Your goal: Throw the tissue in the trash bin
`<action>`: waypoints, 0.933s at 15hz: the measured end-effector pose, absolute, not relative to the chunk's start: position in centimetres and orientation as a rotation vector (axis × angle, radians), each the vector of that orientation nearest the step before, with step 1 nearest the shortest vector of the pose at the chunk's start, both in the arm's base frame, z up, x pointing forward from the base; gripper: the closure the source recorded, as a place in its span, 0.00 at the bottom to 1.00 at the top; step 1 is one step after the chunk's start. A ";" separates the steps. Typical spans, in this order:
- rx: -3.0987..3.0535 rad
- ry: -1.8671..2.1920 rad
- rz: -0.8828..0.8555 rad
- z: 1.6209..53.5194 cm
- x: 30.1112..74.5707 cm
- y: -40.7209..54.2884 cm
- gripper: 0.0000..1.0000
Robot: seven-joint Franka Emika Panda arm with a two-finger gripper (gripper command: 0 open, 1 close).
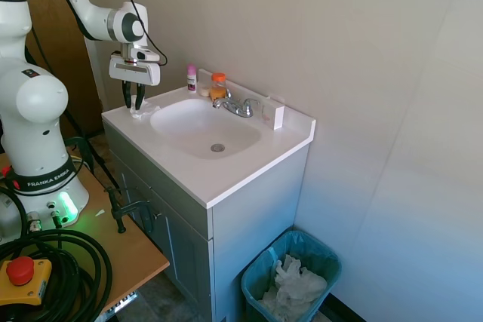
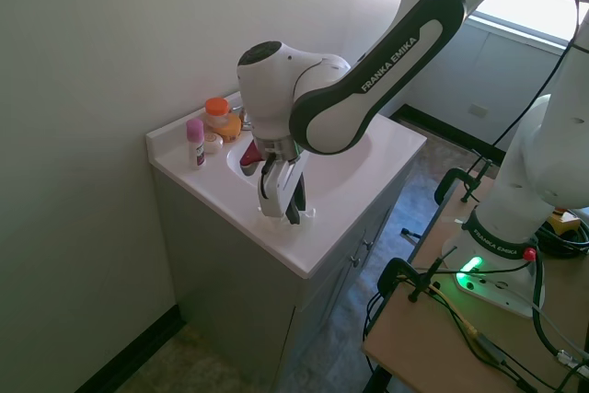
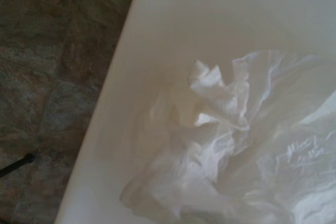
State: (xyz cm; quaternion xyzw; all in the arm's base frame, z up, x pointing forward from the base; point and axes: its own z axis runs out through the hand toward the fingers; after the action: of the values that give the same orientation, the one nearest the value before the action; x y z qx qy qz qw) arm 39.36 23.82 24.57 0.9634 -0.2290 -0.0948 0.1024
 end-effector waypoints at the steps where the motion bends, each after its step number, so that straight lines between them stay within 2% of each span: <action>1: 2.845 -0.675 -0.289 24.5 39.5 23.6 1.00; 11: 2.851 -0.691 -0.324 24.3 40.3 22.4 1.00; 14: 2.902 -0.745 -0.285 27.3 41.6 21.3 1.00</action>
State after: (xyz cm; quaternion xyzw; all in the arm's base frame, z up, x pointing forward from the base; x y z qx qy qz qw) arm 41.55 21.32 27.28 0.9621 -0.2470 -0.0944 0.0662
